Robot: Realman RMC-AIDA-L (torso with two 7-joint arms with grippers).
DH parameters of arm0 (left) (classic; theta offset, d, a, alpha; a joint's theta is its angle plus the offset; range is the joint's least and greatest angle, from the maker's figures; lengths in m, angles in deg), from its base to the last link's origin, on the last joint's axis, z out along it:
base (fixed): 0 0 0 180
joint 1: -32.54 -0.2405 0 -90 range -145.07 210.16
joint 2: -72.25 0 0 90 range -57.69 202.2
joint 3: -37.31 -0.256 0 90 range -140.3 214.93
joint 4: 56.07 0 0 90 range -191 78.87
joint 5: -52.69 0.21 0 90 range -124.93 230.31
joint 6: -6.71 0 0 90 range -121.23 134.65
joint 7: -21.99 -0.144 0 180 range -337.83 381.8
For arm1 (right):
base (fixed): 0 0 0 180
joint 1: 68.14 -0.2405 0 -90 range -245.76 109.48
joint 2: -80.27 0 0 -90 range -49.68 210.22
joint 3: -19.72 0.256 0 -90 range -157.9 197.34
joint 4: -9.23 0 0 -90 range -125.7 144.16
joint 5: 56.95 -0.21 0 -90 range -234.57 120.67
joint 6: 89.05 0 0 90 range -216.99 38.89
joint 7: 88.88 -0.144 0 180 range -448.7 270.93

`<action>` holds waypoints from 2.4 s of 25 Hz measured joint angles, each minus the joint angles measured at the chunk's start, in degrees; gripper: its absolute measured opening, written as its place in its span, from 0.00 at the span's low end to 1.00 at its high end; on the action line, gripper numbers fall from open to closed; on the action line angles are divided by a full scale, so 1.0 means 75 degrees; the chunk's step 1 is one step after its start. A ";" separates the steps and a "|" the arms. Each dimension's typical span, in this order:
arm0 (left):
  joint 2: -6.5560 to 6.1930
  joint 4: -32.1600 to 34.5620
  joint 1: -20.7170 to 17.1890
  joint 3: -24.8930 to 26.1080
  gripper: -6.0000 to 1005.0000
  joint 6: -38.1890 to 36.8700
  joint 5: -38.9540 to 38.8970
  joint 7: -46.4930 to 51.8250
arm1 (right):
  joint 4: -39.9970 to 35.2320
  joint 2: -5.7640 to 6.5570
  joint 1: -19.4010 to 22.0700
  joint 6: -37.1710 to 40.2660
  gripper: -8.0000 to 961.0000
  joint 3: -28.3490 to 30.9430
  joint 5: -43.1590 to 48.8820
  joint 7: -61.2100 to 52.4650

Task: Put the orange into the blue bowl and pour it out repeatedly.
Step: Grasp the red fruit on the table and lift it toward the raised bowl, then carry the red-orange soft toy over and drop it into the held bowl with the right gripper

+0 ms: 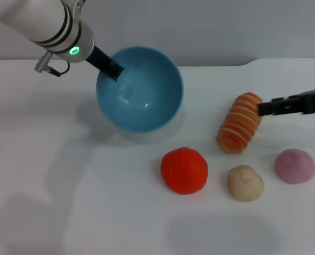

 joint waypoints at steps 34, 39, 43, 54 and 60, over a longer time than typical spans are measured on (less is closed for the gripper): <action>0.0026 -0.0475 0.0030 -0.0327 0.01 0.0576 -0.0012 0.0019 | 0.3240 -0.0579 -0.1207 -0.2985 0.54 -0.3189 -0.0502 0.1106; 0.0035 -0.0475 0.0030 -0.0327 0.00 0.0647 -0.0015 0.0022 | 0.3126 -0.0590 -0.1124 -0.2964 0.38 -0.3189 -0.0534 0.1236; 0.0033 -0.0475 0.0030 -0.0327 0.00 0.0647 -0.0015 0.0025 | 0.3092 -0.0593 -0.1111 -0.2967 0.26 -0.3161 -0.0537 0.1288; 0.0004 -0.0616 0.0095 -0.0334 0.01 0.0358 -0.0012 -0.0016 | 0.1169 -0.0521 -0.0606 -0.1961 0.04 -0.2952 -0.0953 0.2040; 0.0031 -0.0672 0.0188 -0.0567 0.01 0.0322 -0.0023 0.0000 | -0.1012 -0.0539 -0.0304 -0.0999 0.05 -0.2329 -0.0971 0.1897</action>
